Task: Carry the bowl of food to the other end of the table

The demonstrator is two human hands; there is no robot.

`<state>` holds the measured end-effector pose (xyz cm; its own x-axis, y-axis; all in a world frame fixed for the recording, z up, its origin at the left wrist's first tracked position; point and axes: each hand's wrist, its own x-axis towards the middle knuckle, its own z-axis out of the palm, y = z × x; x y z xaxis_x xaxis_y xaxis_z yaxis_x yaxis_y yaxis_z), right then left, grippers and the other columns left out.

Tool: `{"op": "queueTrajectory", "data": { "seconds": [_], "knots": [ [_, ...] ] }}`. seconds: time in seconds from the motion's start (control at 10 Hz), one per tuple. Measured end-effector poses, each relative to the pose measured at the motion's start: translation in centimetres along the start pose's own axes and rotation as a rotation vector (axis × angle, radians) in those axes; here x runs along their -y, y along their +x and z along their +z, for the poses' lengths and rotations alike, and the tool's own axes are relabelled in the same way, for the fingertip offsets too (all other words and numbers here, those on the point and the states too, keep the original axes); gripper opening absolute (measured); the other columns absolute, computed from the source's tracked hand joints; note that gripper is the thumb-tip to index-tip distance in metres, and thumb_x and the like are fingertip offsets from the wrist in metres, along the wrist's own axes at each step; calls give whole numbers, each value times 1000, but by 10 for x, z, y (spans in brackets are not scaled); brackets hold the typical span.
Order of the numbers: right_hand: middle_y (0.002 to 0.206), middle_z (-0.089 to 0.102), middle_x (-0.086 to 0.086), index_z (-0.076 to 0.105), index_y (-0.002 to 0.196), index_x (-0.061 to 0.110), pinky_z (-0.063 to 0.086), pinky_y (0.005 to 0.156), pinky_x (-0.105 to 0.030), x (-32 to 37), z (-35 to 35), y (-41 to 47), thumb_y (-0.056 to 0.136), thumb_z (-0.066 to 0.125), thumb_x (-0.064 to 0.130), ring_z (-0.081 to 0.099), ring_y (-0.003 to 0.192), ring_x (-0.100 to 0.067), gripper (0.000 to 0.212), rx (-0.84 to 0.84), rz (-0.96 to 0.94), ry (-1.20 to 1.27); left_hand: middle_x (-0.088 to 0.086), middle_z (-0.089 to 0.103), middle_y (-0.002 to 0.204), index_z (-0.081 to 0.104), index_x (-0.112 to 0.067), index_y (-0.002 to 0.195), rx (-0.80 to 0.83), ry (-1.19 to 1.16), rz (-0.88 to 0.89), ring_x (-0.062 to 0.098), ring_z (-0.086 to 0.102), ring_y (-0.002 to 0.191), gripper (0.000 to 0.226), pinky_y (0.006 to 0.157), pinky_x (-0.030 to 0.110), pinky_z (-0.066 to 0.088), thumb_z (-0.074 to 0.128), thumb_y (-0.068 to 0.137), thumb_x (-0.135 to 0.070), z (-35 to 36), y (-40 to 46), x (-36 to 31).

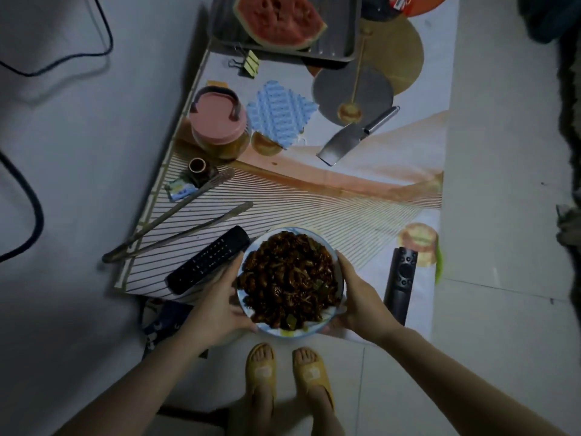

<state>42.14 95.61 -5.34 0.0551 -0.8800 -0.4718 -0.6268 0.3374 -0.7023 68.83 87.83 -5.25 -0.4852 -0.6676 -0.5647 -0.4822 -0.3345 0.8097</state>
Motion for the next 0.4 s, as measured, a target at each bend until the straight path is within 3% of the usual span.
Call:
{"op": "queueTrajectory", "data": {
  "seconds": [0.1,0.2,0.3,0.4],
  "knots": [
    [142,53,-14,3,153,13,54,93,-44,4,3,3,68,89,21,60,116,-36,122,-30,41,-51,-18,36,140,-1,-61,131,-1,68,8,4,63,107,132,69,15,60,88,59,4,-6,8,0],
    [151,39,-20,-5,152,6,49,99,-51,12,1,2,72,87,21,52,125,-40,124,-15,88,-154,-4,21,153,-13,-40,140,32,200,-38,21,54,121,128,86,27,58,83,67,4,-7,10,-11],
    [157,28,-17,-13,151,6,50,98,-48,26,-5,-1,81,79,12,48,129,-38,116,-44,192,-208,8,26,154,-13,-21,148,1,324,-87,26,50,127,115,103,39,49,77,77,-4,-9,1,-25],
    [157,29,-13,-11,153,14,55,89,-43,50,-19,-15,87,63,-1,55,120,-33,100,-75,255,-268,9,19,158,-13,-17,148,-115,524,-141,27,40,135,103,108,38,44,67,85,-6,-9,-28,-48]
  ]
}}
